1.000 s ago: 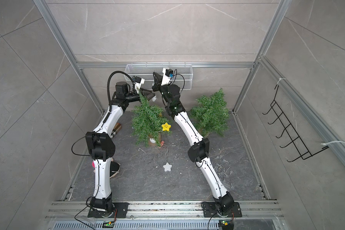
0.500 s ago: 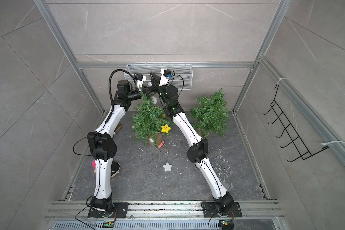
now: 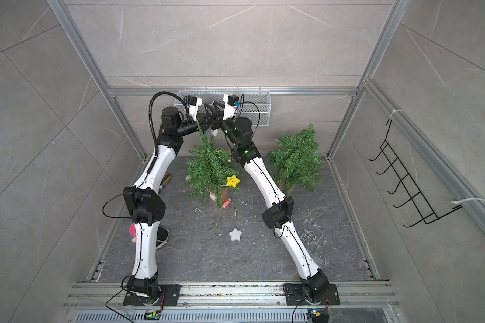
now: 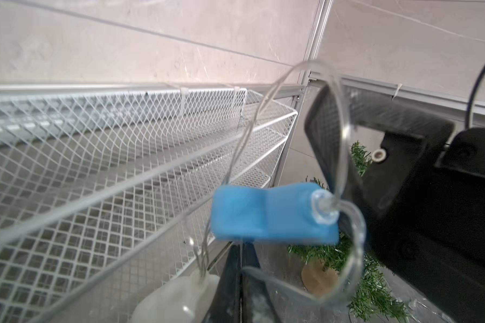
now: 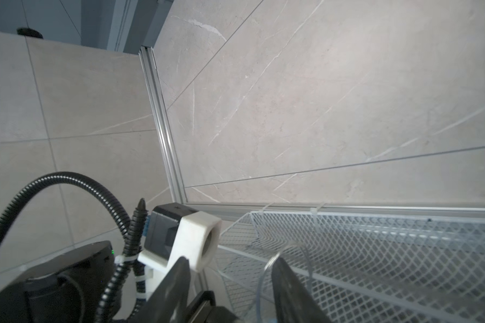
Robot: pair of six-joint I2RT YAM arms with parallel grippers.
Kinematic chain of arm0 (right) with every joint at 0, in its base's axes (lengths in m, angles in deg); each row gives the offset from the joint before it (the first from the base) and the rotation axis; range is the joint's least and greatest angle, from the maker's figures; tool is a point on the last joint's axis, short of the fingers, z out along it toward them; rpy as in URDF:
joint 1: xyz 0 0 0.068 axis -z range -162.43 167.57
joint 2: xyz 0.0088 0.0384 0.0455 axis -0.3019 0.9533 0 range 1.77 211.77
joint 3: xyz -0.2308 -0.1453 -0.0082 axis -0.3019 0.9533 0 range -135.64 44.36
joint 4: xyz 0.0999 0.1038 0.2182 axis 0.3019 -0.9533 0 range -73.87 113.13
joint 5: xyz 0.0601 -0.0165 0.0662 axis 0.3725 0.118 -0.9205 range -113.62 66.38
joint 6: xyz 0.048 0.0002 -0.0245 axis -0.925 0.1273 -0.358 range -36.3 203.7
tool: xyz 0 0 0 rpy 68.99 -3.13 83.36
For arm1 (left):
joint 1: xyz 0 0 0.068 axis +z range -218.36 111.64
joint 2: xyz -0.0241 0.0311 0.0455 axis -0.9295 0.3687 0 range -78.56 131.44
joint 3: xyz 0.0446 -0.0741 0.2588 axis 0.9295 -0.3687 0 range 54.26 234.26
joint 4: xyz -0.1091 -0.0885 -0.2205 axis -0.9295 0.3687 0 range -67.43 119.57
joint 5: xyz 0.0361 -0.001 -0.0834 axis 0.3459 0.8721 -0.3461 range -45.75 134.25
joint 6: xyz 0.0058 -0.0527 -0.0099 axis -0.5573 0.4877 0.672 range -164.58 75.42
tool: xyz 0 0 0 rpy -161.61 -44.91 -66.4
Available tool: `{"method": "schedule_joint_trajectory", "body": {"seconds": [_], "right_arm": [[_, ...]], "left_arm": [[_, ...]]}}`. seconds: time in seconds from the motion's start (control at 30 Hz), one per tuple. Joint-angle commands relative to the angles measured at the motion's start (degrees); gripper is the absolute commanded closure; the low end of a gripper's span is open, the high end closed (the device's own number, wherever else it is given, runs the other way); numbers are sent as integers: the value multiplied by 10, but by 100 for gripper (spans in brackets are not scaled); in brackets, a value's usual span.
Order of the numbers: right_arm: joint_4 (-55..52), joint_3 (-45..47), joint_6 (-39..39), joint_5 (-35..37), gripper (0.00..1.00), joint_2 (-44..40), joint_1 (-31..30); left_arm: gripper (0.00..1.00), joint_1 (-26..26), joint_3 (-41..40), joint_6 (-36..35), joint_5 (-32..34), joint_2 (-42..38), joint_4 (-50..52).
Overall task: Wrap string light around the christmas tree
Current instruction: Wrap the light string around the Christmas tree.
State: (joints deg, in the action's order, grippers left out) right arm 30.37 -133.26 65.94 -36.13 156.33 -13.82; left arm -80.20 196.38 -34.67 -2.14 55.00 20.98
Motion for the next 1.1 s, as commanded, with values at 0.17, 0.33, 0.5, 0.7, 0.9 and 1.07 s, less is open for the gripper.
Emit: {"method": "schedule_joint_trajectory", "body": {"seconds": [0.17, 0.33, 0.5, 0.7, 0.9, 1.07], "right_arm": [[-251, -46, 36, -36, 33, -58, 7], [-437, -45, 69, 33, 33, -135, 9], [-594, -46, 73, 90, 33, -187, 22], [-765, -46, 62, 141, 34, -222, 27], [-848, -36, 60, 170, 34, -241, 33], [-910, 54, 64, 194, 37, -274, 54]], "left_arm": [[100, -4, 36, 34, 0, -8, -60], [100, -8, 30, 34, 1, -4, -59], [100, -9, 30, 36, 8, -4, -60], [100, -11, 28, 41, 8, -5, -63], [100, -11, 28, 36, 10, -5, -59], [100, -11, 15, 13, 10, -13, -38]]}}
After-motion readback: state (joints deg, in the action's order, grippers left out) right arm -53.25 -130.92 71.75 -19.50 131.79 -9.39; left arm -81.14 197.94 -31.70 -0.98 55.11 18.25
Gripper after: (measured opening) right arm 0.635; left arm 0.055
